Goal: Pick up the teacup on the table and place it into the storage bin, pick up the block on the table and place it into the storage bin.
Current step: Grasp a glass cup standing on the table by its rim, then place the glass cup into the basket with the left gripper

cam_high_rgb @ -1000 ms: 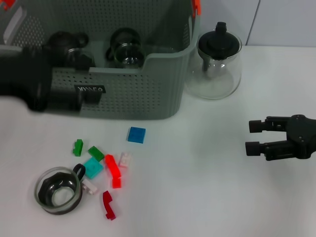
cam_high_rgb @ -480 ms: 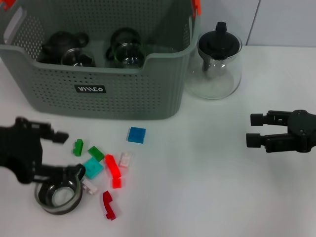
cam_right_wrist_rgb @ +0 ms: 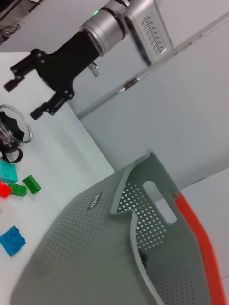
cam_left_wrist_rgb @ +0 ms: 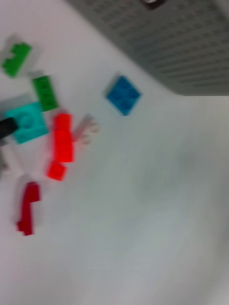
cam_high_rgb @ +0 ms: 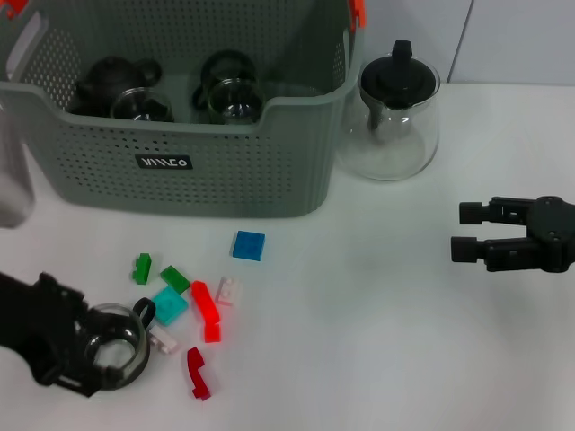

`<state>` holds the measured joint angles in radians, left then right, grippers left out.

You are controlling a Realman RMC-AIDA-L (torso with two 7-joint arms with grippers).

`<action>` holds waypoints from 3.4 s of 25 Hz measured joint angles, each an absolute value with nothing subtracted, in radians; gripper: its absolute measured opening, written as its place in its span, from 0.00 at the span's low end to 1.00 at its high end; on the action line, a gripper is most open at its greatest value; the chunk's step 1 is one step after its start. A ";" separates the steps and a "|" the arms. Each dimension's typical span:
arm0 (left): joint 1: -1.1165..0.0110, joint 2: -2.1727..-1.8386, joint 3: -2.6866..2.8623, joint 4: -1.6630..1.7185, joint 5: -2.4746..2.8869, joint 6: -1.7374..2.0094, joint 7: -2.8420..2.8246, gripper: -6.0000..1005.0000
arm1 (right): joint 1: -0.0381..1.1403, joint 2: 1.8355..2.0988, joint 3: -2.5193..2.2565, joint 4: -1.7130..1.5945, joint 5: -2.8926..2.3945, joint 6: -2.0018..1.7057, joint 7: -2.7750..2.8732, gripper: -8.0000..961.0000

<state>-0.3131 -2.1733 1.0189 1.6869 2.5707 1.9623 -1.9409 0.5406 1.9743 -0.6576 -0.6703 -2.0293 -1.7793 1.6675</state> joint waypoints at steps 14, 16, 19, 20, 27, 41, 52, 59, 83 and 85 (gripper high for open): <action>-0.313 -2.178 1.258 1.639 2.737 1.865 -2.013 0.72 | 0.541 1.977 -0.646 -0.670 -2.032 -1.779 1.666 0.98; -0.318 -2.178 1.296 1.612 2.765 1.832 -2.028 0.71 | 0.541 1.977 -0.646 -0.670 -2.032 -1.779 1.666 0.98; -0.333 -2.178 1.334 1.568 2.792 1.795 -2.048 0.70 | 0.540 1.977 -0.645 -0.670 -2.031 -1.779 1.666 0.98; -0.336 -2.178 1.340 1.560 2.794 1.788 -2.053 0.69 | 0.540 1.977 -0.644 -0.670 -2.031 -1.779 1.666 0.98; -0.345 -2.178 1.373 1.548 2.797 1.776 -2.072 0.65 | 0.538 1.975 -0.635 -0.670 -2.031 -1.778 1.669 0.98; -0.360 -2.178 1.386 1.515 2.799 1.770 -2.121 0.33 | 0.535 1.971 -0.621 -0.670 -2.029 -1.784 1.664 0.98; -0.355 -2.178 1.350 1.571 2.749 1.800 -2.127 0.05 | 0.532 1.968 -0.621 -0.670 -2.029 -1.784 1.664 0.98; -0.385 -2.171 1.004 1.716 2.378 1.912 -2.184 0.05 | 0.534 1.967 -0.614 -0.670 -2.030 -1.779 1.658 0.98; -0.952 -1.962 0.804 1.224 2.552 1.500 -2.398 0.05 | 0.560 1.957 -0.595 -0.670 -2.032 -1.765 1.705 0.98; -0.991 -1.949 0.815 1.093 2.655 1.403 -2.405 0.05 | 0.561 1.957 -0.595 -0.670 -2.033 -1.764 1.708 0.98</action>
